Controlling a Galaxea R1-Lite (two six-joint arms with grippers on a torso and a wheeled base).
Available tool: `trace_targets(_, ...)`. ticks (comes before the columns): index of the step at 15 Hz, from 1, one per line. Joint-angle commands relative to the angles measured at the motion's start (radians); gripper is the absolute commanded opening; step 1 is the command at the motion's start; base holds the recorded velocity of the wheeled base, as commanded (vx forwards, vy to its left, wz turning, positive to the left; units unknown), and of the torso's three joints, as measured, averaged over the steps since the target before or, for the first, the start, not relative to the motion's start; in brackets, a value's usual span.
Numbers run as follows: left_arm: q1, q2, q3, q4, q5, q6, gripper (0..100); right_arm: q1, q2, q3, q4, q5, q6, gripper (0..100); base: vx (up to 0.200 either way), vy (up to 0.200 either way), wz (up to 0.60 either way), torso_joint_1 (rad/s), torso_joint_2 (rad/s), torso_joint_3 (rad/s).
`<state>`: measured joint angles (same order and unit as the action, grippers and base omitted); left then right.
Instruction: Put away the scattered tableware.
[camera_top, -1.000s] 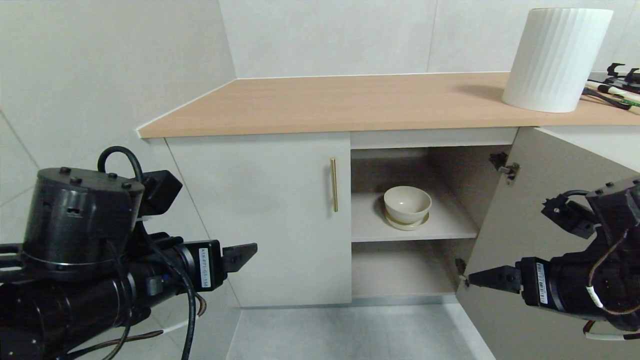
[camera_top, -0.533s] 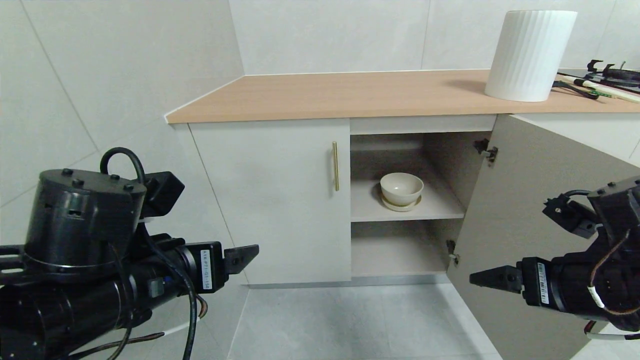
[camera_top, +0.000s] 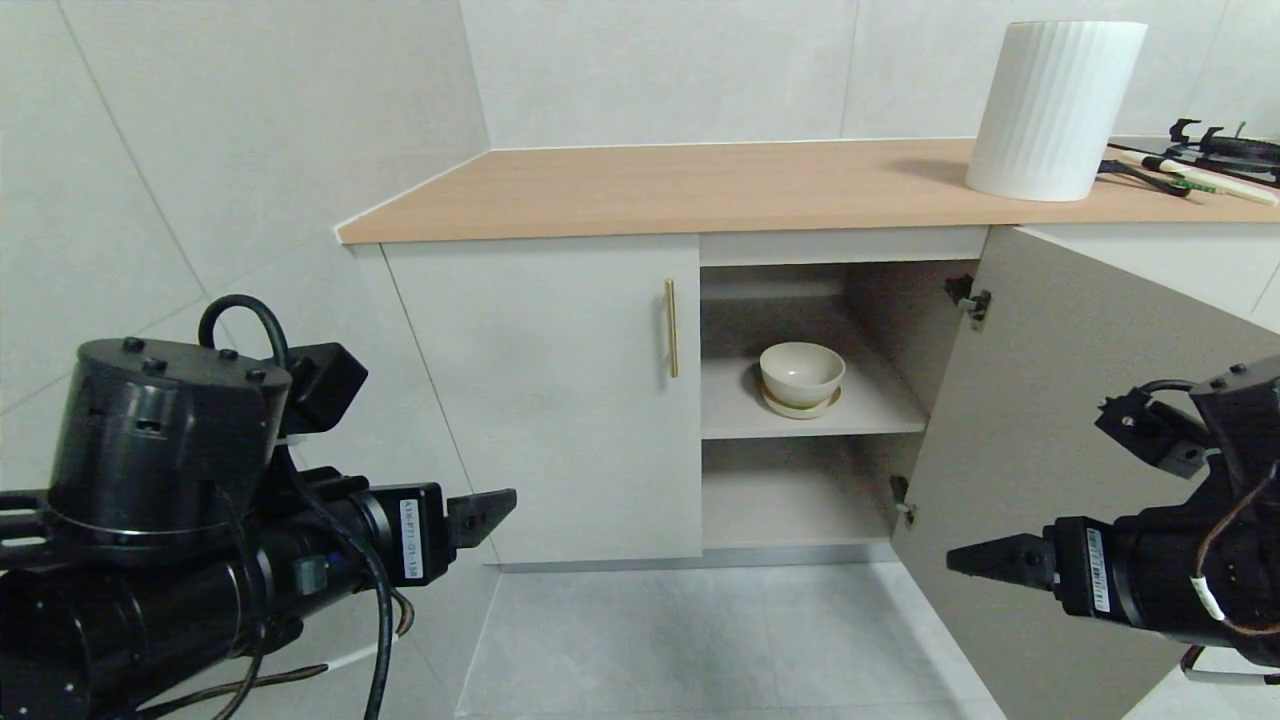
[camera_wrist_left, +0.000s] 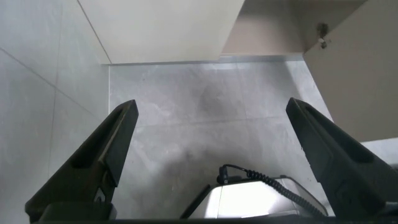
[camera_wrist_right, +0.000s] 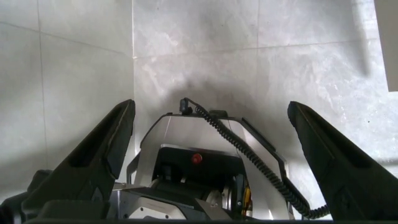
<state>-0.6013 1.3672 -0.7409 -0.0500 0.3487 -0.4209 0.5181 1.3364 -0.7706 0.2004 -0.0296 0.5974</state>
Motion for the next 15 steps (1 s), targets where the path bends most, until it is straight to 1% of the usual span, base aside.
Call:
trace_targets(1,0.000,0.003,0.000,-0.001,0.001,-0.001,100,0.000,-0.031,-0.010,0.022,-0.010,-0.013,100,0.000,0.000,0.00,0.000,0.00,0.000)
trace_targets(4,0.000,0.000,0.000,-0.001,0.003,-0.001,100,0.000,-0.098,-0.013,0.074,-0.092,-0.094,100,0.000,0.000,0.00,0.000,0.00,0.000)
trace_targets(6,0.000,-0.002,0.000,-0.001,0.003,-0.001,100,0.000,-0.143,-0.036,0.152,-0.102,-0.139,100,0.000,-0.200,0.00,0.000,0.00,0.005)
trace_targets(8,0.000,-0.002,-0.002,-0.001,0.004,-0.001,100,0.000,-0.175,-0.076,0.258,-0.104,-0.157,100,0.000,-0.200,0.00,0.000,0.00,0.007)
trace_targets(10,0.000,-0.004,-0.002,-0.001,0.004,-0.001,100,-0.001,-0.197,-0.101,0.315,-0.105,-0.173,100,0.000,-0.200,0.00,0.012,0.00,-0.007)
trace_targets(13,0.000,-0.002,-0.002,-0.001,0.003,-0.003,100,-0.003,-0.201,-0.099,0.356,-0.144,-0.203,100,0.000,-0.200,0.00,-0.004,0.00,0.010)
trace_targets(15,0.000,0.000,-0.002,-0.001,0.004,-0.003,100,-0.004,-0.203,-0.104,0.396,-0.148,-0.219,100,0.000,-0.200,0.00,0.000,0.00,0.012)
